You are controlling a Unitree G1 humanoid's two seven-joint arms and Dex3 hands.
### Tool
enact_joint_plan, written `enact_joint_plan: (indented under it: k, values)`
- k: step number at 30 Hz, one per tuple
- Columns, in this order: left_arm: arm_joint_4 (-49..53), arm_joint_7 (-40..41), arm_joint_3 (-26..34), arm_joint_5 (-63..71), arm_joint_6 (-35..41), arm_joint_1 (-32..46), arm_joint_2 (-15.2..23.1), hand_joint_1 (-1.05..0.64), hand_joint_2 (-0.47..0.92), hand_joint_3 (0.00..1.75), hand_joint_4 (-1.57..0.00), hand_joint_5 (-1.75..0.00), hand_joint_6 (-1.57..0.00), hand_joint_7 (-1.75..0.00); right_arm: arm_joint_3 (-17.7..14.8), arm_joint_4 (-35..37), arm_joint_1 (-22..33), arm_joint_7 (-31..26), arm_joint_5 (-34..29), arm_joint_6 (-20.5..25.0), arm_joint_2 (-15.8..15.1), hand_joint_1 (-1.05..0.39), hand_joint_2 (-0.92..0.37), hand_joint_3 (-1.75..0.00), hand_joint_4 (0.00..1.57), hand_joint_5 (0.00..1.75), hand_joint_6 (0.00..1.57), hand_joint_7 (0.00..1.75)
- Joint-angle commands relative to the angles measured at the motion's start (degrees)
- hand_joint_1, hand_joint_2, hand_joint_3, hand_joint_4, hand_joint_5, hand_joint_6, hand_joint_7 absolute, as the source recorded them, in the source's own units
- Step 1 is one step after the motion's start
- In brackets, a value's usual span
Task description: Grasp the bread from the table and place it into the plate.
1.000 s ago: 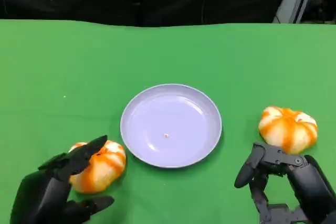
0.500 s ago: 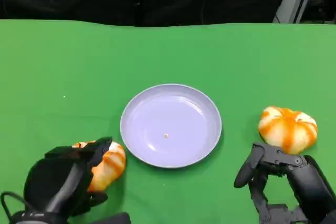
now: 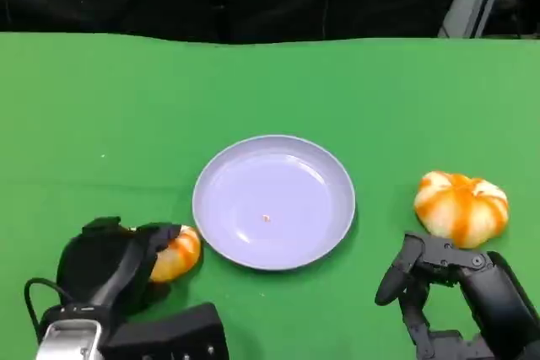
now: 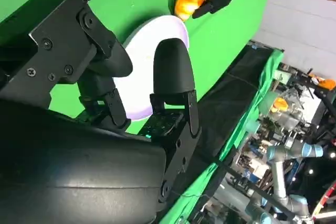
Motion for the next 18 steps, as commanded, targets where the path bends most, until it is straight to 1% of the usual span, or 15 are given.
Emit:
enact_joint_plan:
  k: [1,2,3,4,5,6,8,9,10,11,12,13,14,16,18]
  values:
    - [1.68,3.26,-0.41,-2.63,-2.34,1.56,2.06,-0.19,0.92,0.24,-0.8,-1.73,-0.7,-1.51,-0.27,-0.71,0.13,-0.44,-0.23,0.38,-0.32,0.11,-0.32,-1.44,0.83,1.62,0.8,1.33]
    - [1.21,4.56,-0.39,-2.81,-2.87,1.96,2.39,-0.21,0.92,0.21,-0.82,-1.74,-0.68,-1.54,-0.29,-0.56,0.01,-0.42,-0.24,0.3,-0.37,0.1,-0.32,-1.44,0.83,1.62,0.8,1.33]
    - [0.5,5.64,-0.26,-2.93,-3.07,2.47,2.64,-0.22,0.92,0.17,-0.82,-1.74,-0.62,-1.65,-0.31,-0.29,-0.17,-0.34,-0.19,0.13,-0.46,0.11,-0.32,-1.44,0.83,1.61,0.79,1.33]
    - [-0.85,5.34,0.09,-3.47,-2.93,3.18,2.88,-0.23,0.92,0.15,-0.8,-1.74,-0.61,-1.65,-0.33,-0.06,-0.32,-0.32,-0.17,0.03,-0.49,0.11,-0.32,-1.44,0.83,1.61,0.79,1.33]
    - [-1.75,4.93,0.32,-3.96,-2.76,3.62,3.05,-0.23,0.92,0.14,-0.78,-1.75,-0.65,-1.55,-0.35,0.15,-0.47,-0.32,-0.15,-0.03,-0.5,0.11,-0.32,-1.44,0.83,1.61,0.79,1.33]
    - [-3.11,4.42,0.71,-4.71,-2.74,4.32,3.31,-0.23,0.92,0.14,-0.78,-1.75,-0.66,-1.5,-0.38,0.42,-0.64,-0.31,-0.07,-0.08,-0.5,0.11,-0.32,-1.44,0.83,1.61,0.79,1.33]
    - [-5.56,3.67,1.19,-5.71,-2.71,5.48,4.07,-0.21,0.92,0.12,-0.75,-1.75,-0.78,-1.22,-0.42,1.01,-0.97,-0.34,0.05,-0.42,-0.51,0.11,-0.32,-1.44,0.83,1.62,0.8,1.32]
    - [-6.58,3.31,1.3,-5.96,-2.53,5.92,4.4,-0.21,0.92,0.12,-0.75,-1.75,-0.8,-1.16,-0.44,1.19,-1.07,-0.36,0.07,-0.55,-0.51,0.11,-0.32,-1.44,0.83,1.62,0.8,1.32]
    - [-7.19,3.83,1.63,-6.51,-3.15,6.26,4.79,-0.22,0.92,0.13,-0.75,-1.75,-0.8,-1.15,-0.44,1.33,-1.15,-0.3,0.32,-0.52,-0.43,0.11,-0.31,-1.44,0.83,1.61,0.8,1.32]
    - [-7.66,4.48,1.9,-6.93,-3.77,6.54,5.13,-0.23,0.92,0.12,-0.74,-1.75,-0.73,-1.35,-0.43,1.37,-1.18,-0.22,0.5,-0.41,-0.36,0.11,-0.31,-1.44,0.84,1.61,0.8,1.32]
    - [-8.23,5.65,2.26,-7.24,-4.92,6.84,5.64,-0.23,0.92,0.13,-0.74,-1.75,-0.68,-1.5,-0.41,1.38,-1.21,-0.11,0.73,-0.34,-0.32,0.11,-0.31,-1.44,0.84,1.61,0.8,1.32]
    - [-9.02,6.64,2.7,-7.57,-5.88,7.18,5.92,-0.21,0.92,0.15,-0.75,-1.75,-0.64,-1.59,-0.4,1.38,-1.22,-0.03,0.89,-0.35,-0.32,0.11,-0.31,-1.45,0.84,1.62,0.8,1.32]
    - [-9.76,7.32,3.04,-7.7,-6.53,7.46,6.04,-0.2,0.92,0.17,-0.76,-1.75,-0.64,-1.61,-0.41,1.38,-1.22,0.03,0.98,-0.41,-0.36,0.12,-0.31,-1.45,0.84,1.63,0.8,1.33]
    - [-10.73,9.45,3.48,-7.64,-8.33,7.7,6.0,-0.17,0.9,0.23,-0.78,-1.75,-0.69,-1.55,-0.44,1.57,-1.24,-0.04,1.11,-0.74,-0.33,0.12,-0.31,-1.45,0.83,1.63,0.79,1.33]
    - [-12.12,9.75,3.67,-8.36,-9.7,7.77,5.69,-0.17,0.78,0.45,-0.8,-1.75,-0.71,-1.54,-0.48,1.51,-1.16,-0.03,1.08,-0.7,-0.39,0.12,-0.31,-1.44,0.83,1.63,0.79,1.33]
